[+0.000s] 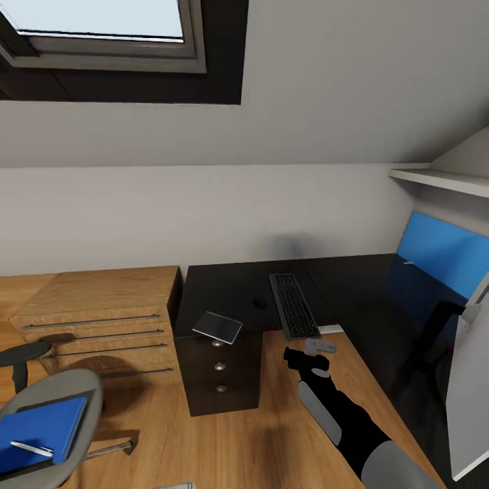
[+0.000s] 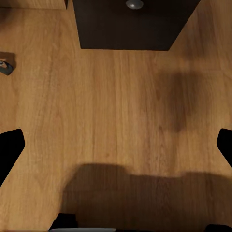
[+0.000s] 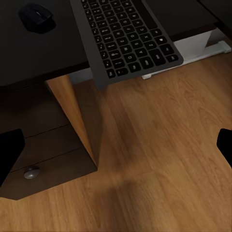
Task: In the bedroom, organize the workspace by keeping the computer under the desk, ensuring the monitor is on the desk, placing the keyboard on the desk next to the monitor, placing the mouse on the desk next to the keyboard, moving the folder from the swivel chair onto the desk next to the mouse, stacking the notebook on top of the folder with the pen on top of the notebook, and positioning the swivel chair next to the desk.
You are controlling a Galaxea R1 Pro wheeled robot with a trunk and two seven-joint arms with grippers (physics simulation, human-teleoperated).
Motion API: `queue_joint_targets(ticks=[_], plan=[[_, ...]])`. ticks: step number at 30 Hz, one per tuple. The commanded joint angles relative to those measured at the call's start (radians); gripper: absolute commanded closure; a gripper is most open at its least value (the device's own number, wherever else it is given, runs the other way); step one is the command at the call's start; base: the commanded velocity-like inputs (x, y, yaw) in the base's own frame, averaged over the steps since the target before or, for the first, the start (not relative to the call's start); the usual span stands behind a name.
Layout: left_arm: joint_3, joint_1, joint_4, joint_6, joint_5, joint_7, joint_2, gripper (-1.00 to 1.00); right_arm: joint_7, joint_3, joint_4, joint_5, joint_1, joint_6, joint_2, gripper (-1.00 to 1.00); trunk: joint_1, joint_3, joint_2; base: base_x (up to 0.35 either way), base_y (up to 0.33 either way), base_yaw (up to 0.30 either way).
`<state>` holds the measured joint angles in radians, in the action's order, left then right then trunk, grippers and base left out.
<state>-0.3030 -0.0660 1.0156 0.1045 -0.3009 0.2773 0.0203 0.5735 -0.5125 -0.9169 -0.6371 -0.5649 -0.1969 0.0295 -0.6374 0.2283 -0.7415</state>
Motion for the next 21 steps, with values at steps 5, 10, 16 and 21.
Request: queue_joint_targets(ticks=[5,10,16,21], plan=[[-0.001,0.000,-0.007,0.004,-0.007,0.008,0.000,-1.00,0.008,-0.006,-0.002,-0.003,-0.001,-0.004,0.001,-1.00,0.000,0.001,-0.001,-0.027,0.000,0.000],[-0.001,0.000,-0.008,0.004,-0.007,0.008,0.000,-1.00,0.008,-0.006,-0.002,-0.003,-0.001,-0.004,0.001,-1.00,0.000,0.001,-0.001,-0.148,0.000,0.000],[-0.001,0.000,-0.009,0.004,-0.007,0.008,0.000,-1.00,0.008,-0.006,-0.002,-0.003,-0.001,-0.004,0.001,-1.00,0.000,0.001,-0.001,-0.034,0.000,0.000],[-0.001,0.000,-0.009,0.005,-0.007,0.008,0.001,-1.00,0.008,-0.007,-0.002,-0.003,-0.001,-0.004,0.001,-1.00,0.000,0.001,-0.001,-0.105,0.000,0.000]])
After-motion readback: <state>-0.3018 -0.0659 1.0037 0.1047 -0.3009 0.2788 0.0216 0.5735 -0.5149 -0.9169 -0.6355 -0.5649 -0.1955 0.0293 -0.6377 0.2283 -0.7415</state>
